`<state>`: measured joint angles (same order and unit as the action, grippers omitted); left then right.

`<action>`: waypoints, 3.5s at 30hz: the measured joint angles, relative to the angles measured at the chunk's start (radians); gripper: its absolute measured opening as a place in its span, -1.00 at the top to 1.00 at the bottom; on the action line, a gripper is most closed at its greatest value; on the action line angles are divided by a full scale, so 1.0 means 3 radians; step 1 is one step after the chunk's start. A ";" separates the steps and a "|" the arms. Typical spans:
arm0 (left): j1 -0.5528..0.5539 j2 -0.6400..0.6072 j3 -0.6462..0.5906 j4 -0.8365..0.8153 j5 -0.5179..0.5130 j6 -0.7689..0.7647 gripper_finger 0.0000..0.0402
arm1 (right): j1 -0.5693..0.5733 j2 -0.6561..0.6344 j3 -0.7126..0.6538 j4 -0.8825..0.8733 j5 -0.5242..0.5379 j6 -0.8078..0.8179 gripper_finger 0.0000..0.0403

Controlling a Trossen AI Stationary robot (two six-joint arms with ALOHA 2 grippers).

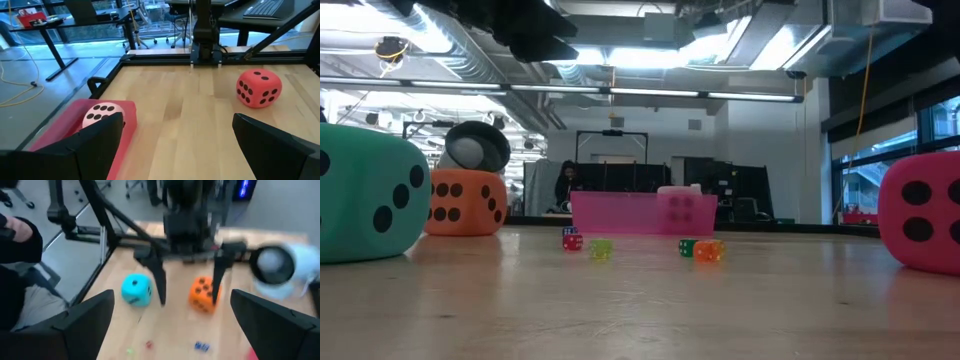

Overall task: Pick & Place Dice
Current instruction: Put the big red dice into the pink bin

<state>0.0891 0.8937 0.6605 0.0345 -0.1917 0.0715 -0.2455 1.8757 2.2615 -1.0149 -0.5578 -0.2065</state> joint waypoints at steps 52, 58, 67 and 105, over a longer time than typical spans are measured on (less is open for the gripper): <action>-0.0320 0.0615 0.0000 0.0248 0.0012 -0.0692 -0.86 | 0.0090 -0.2857 -0.5347 0.3429 0.0575 0.1282 -0.99; -0.0320 0.0615 0.0000 0.0246 0.0010 -0.0669 -0.86 | 0.0092 -0.2705 -0.5347 0.3532 0.0462 0.1325 -0.99; -0.0317 0.0615 0.0000 0.0246 0.0010 -0.0610 -0.86 | 0.0160 -0.2723 -0.5347 0.3612 -0.0321 0.1551 -0.99; -0.0317 0.0613 0.0000 0.0248 -0.0268 -0.0754 -0.86 | 0.1577 -0.3275 -0.5345 0.2142 0.1398 0.1340 -0.99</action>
<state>-0.0059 1.0775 0.6605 0.1089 -0.2722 -0.1547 0.2276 0.8933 0.6579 -0.3725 -0.1383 0.1955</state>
